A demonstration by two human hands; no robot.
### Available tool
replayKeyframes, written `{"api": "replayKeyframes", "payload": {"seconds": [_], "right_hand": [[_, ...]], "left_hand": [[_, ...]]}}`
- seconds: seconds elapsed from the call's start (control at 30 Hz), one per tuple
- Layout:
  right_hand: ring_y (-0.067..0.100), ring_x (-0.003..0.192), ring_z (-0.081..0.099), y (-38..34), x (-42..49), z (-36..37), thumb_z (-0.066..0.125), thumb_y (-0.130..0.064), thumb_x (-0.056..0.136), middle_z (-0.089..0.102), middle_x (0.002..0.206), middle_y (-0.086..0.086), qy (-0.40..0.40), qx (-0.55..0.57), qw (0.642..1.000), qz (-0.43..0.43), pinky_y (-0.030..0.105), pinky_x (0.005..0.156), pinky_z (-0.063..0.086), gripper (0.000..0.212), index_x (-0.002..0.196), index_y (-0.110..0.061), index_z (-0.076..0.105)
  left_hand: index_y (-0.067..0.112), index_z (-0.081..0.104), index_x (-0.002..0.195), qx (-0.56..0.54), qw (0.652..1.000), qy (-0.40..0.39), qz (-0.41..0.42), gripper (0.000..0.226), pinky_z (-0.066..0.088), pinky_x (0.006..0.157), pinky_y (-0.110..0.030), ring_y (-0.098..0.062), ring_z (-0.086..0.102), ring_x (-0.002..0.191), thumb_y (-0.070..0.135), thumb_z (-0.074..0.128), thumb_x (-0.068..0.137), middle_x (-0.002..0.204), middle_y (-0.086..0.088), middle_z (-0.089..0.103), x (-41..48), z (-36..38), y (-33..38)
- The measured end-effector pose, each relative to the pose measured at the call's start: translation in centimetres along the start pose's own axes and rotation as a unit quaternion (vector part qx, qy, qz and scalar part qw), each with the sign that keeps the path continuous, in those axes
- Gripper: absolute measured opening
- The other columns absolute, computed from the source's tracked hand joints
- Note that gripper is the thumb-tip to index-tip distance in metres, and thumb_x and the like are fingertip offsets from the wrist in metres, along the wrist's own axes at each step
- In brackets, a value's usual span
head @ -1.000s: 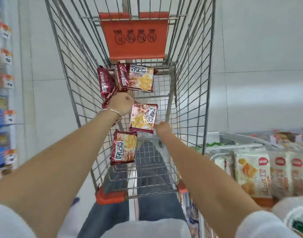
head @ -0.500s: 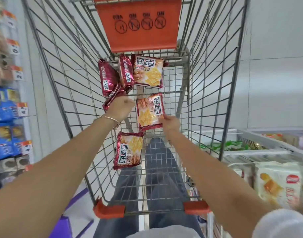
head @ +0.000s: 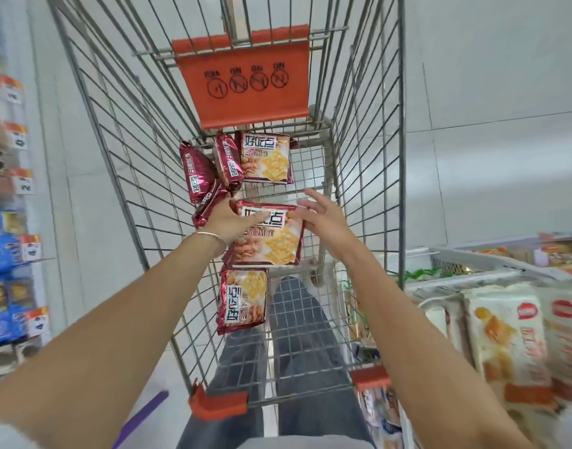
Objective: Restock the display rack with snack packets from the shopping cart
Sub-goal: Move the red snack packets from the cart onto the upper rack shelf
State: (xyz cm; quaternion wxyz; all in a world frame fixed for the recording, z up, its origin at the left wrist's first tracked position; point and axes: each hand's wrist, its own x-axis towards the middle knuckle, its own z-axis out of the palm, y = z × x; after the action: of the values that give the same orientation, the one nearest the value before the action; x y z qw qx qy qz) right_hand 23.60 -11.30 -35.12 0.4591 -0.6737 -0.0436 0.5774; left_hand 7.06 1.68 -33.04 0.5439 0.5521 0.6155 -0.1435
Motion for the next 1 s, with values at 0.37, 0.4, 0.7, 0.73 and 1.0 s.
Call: {"api": "replayKeyframes", "payload": {"seconds": [0.37,0.4,0.7,0.73,1.0], "right_hand": [[0.034,0.139,0.039,12.1,-0.1,10.7,0.060,-0.003,0.088,0.034,0.154,0.013,-0.235,-0.546,0.804,0.026,0.047,0.115,0.036,0.071,0.153,-0.009,0.031],[0.033,0.146,0.027,11.9,-0.5,11.8,0.059,-0.002,0.086,0.024,0.160,0.012,-0.249,-0.571,0.782,0.008,0.049,0.118,0.029,0.080,0.156,-0.011,0.020],[0.032,0.126,0.052,11.0,0.2,8.2,0.086,-0.037,0.073,0.056,0.135,0.012,-0.224,-0.574,0.787,0.036,0.044,0.107,0.044,0.082,0.140,-0.011,0.046],[0.030,0.115,0.061,10.8,0.5,6.9,0.086,-0.035,0.073,0.065,0.123,0.010,-0.215,-0.523,0.822,0.065,0.042,0.099,0.051,0.069,0.130,-0.011,0.055],[0.025,0.098,0.073,3.0,-0.4,0.5,0.085,-0.028,0.076,0.076,0.104,0.006,-0.143,-0.091,0.976,0.139,0.043,0.093,0.056,0.041,0.109,-0.010,0.068]], "left_hand": [[0.014,0.068,0.080,-0.091,0.974,0.197,0.069,0.031,0.057,0.074,-0.038,-0.019,0.060,0.070,0.040,0.084,0.077,0.074,0.001,0.066,1.9,-2.9,-0.1],[0.013,0.069,0.083,-0.092,0.974,0.197,0.067,0.032,0.057,0.074,-0.037,-0.020,0.061,0.072,0.040,0.085,0.076,0.078,-0.001,0.067,2.0,-3.1,-0.2],[0.022,0.064,0.077,-0.079,0.975,0.195,0.065,0.025,0.056,0.079,-0.034,-0.020,0.067,0.081,0.038,0.083,0.079,0.086,0.000,0.071,0.5,-2.8,0.4],[0.023,0.064,0.078,-0.085,0.974,0.195,0.071,0.025,0.056,0.077,-0.033,-0.021,0.067,0.081,0.040,0.082,0.079,0.085,0.000,0.071,0.4,-2.7,0.6],[0.019,0.041,0.067,-0.090,0.970,0.215,0.069,0.051,0.036,0.062,-0.032,-0.018,0.042,0.057,0.061,0.059,0.090,0.063,0.002,0.044,-0.9,-3.6,2.8]]}}
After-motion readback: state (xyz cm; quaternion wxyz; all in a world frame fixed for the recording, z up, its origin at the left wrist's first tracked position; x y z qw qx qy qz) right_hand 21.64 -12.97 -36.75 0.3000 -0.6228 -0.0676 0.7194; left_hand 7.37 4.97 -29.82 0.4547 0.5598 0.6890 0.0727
